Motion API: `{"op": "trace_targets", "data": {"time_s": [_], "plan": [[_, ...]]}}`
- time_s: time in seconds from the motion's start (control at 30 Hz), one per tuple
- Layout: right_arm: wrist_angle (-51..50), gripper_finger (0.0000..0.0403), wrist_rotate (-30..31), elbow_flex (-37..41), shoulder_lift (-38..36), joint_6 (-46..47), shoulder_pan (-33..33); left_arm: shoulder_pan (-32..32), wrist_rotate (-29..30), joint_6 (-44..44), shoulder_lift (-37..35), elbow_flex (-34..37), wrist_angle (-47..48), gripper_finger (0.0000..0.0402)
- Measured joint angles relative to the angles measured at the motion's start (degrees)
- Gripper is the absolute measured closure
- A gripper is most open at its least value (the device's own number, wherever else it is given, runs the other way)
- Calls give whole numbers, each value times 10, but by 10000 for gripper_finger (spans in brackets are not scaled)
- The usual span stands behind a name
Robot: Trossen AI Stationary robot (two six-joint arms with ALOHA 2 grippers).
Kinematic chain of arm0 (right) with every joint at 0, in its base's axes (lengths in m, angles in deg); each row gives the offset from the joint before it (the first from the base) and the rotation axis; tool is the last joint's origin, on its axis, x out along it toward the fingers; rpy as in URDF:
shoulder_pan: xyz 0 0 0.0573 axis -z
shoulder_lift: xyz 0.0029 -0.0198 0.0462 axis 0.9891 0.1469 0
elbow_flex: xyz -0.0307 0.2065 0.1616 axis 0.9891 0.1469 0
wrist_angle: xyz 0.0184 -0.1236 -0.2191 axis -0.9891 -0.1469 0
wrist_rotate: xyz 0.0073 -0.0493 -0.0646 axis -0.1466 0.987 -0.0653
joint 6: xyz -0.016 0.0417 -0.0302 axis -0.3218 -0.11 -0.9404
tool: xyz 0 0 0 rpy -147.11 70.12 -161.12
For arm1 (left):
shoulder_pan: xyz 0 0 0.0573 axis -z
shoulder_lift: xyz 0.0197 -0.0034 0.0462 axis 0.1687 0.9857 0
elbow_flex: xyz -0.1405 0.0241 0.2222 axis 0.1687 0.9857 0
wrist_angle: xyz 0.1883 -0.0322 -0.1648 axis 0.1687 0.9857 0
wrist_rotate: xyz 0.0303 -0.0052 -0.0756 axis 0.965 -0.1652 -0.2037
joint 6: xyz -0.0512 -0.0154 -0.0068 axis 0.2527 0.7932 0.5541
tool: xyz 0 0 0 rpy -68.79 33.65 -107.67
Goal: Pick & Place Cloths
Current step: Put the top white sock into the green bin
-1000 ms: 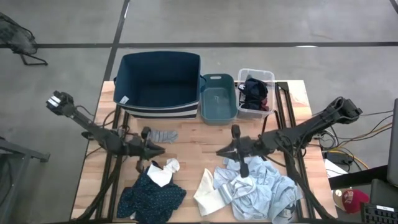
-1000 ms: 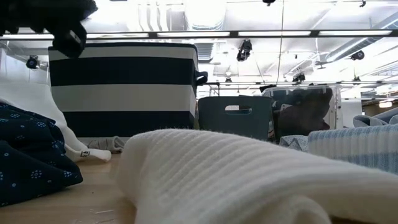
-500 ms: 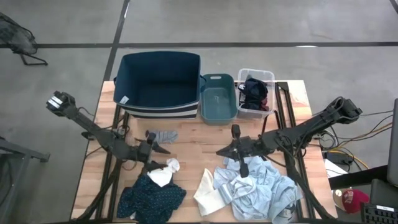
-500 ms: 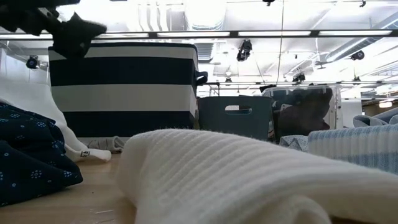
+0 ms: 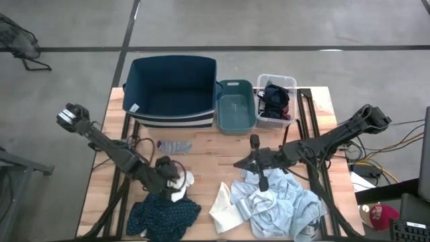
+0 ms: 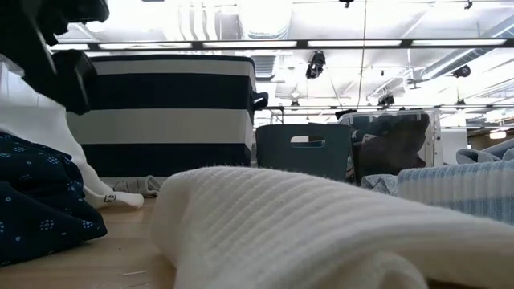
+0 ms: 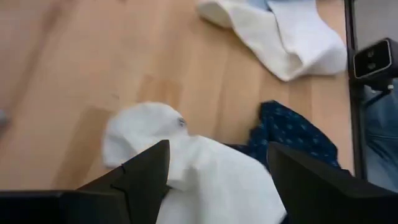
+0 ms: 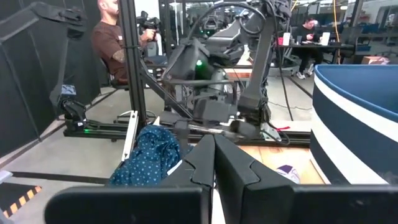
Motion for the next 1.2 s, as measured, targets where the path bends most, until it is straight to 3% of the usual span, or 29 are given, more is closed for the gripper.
{"op": "trace_targets", "data": {"time_s": [0.23, 0.4, 0.6, 0.8, 0.9, 1.2], "plan": [[0, 394, 0, 0, 0, 0, 0, 5, -23, 64, 65, -16, 72, 129], [0, 394, 0, 0, 0, 0, 0, 4, -33, 72, 85, -13, 72, 145], [0, 394, 0, 0, 0, 0, 0, 4, -23, 37, 83, -22, 72, 219], [0, 394, 0, 0, 0, -19, 1, 4, -12, -27, 77, -33, 68, 330], [0, 394, 0, 0, 0, -26, 1, 4, 16, -83, 74, -36, 43, 386], [-18, 394, 2, 0, 5, -70, 1, 2, 223, -304, 77, -35, -159, 396]]}}
